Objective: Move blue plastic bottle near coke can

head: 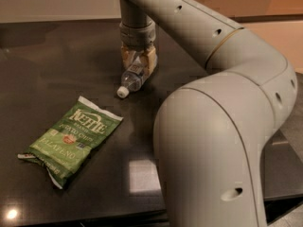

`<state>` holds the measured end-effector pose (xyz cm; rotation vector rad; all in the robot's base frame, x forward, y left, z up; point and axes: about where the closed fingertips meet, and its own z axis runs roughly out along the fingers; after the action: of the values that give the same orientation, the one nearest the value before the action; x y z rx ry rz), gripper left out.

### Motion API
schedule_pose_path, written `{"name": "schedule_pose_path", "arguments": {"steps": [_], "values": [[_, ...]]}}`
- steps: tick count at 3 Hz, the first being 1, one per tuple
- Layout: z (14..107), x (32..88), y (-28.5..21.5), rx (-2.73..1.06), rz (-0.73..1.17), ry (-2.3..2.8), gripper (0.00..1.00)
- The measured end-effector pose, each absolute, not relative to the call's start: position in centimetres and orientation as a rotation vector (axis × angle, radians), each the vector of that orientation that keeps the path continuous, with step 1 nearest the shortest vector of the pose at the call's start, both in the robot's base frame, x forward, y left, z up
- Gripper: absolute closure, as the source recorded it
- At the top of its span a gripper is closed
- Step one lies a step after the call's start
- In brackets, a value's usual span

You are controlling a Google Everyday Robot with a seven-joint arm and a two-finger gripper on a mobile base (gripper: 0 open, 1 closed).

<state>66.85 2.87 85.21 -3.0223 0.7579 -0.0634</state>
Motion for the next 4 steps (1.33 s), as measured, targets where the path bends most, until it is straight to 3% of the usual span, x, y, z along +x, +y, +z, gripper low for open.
{"name": "schedule_pose_path", "arguments": {"steps": [1,2,4], "values": [[86.5,66.1,1.7,-2.993,-0.054,0.77,0.87],[87.6,64.9,-0.4,-2.959,-0.036,0.83,1.0],[88.4,59.7,-4.6,-2.93,0.046,0.991,1.0]]}}
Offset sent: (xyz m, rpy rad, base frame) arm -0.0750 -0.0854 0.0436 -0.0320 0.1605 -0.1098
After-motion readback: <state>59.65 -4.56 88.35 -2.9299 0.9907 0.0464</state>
